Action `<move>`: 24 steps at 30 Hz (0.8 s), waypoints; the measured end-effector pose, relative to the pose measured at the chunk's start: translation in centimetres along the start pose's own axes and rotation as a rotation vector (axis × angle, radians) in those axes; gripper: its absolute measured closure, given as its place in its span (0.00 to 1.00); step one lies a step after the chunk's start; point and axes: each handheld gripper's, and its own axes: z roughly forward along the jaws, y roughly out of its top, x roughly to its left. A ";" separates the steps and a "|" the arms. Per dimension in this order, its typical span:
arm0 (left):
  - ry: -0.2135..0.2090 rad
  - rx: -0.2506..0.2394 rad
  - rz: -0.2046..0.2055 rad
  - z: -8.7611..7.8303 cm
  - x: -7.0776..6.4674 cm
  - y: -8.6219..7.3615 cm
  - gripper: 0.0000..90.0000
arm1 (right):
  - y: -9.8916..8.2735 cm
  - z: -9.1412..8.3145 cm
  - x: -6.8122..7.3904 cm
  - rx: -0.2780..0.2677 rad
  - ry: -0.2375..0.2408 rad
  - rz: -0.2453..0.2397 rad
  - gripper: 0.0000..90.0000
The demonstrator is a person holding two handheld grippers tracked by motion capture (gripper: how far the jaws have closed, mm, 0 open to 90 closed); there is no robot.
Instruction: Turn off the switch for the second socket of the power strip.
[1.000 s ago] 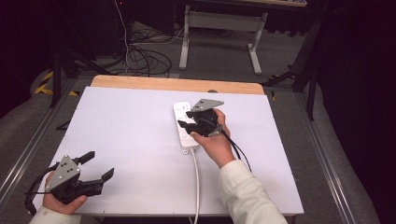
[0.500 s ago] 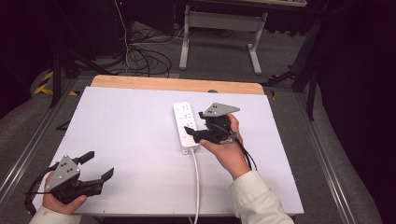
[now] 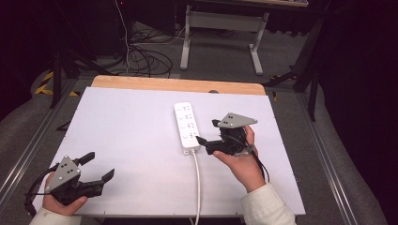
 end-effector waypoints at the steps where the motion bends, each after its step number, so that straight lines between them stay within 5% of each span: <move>1: -0.001 0.000 -0.002 0.0 0.0 0.0 0.17 | -0.3 -0.3 0.0 0.003 0.003 0.008 0.24; 15: 0.001 0.004 0.010 0.0 -0.2 0.1 0.17 | -4.6 -3.7 0.5 -0.035 -0.006 -0.017 0.23; 24: -0.016 0.021 0.006 0.0 -0.1 0.0 0.17 | -8.2 -5.3 -0.2 -0.078 -0.006 0.062 0.28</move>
